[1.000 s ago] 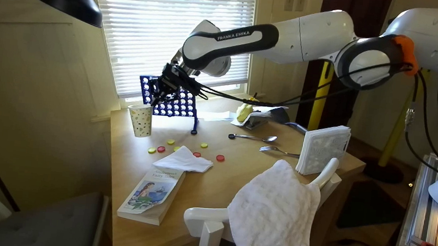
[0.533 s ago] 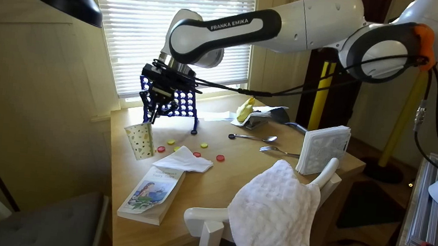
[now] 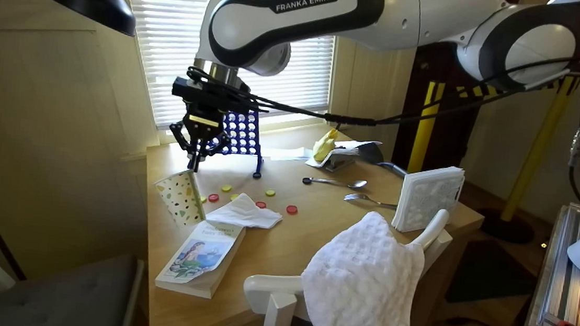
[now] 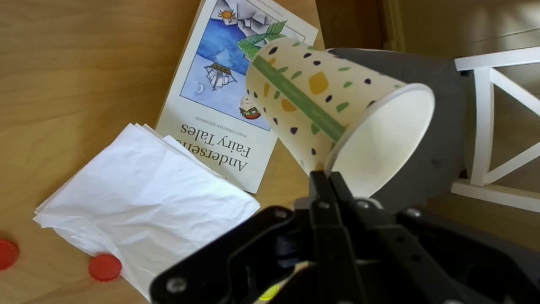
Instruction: Move the cup to the right
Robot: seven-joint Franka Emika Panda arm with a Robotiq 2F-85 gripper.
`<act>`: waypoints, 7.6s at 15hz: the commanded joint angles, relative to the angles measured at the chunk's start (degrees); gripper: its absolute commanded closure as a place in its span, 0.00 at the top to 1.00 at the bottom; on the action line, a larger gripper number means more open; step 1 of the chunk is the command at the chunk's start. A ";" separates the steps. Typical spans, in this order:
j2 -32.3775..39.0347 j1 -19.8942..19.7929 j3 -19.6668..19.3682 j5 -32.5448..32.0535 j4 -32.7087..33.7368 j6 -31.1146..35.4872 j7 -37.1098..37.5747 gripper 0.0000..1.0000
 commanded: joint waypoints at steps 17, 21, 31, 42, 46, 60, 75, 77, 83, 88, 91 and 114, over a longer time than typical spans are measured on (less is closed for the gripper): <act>-21.91 22.52 -10.58 -22.14 -31.84 -15.08 5.12 0.01; -30.34 30.88 -15.08 -32.68 -40.94 -11.31 10.64 0.01; -36.92 31.33 -12.11 -44.02 -45.64 -7.50 26.37 0.01; -50.59 60.50 -27.02 -52.70 -63.56 -13.57 72.80 0.01; -49.63 51.97 -16.86 -53.50 -60.56 -15.58 72.17 0.03; -81.39 28.96 12.04 -56.51 -76.98 -36.55 101.26 0.01; -95.83 -15.22 32.54 -49.05 -77.04 -39.19 97.75 0.01; -101.96 -20.16 34.63 -44.19 -80.22 -39.23 98.75 0.01; -107.53 -24.76 35.57 -39.38 -80.29 -40.90 96.71 0.03; -108.36 -24.84 33.25 -39.74 -80.28 -41.04 97.64 0.01; -112.33 -24.56 26.96 -40.16 -81.46 -40.18 95.97 0.01; -98.93 -39.85 2.86 -38.69 -68.50 -39.50 78.98 0.01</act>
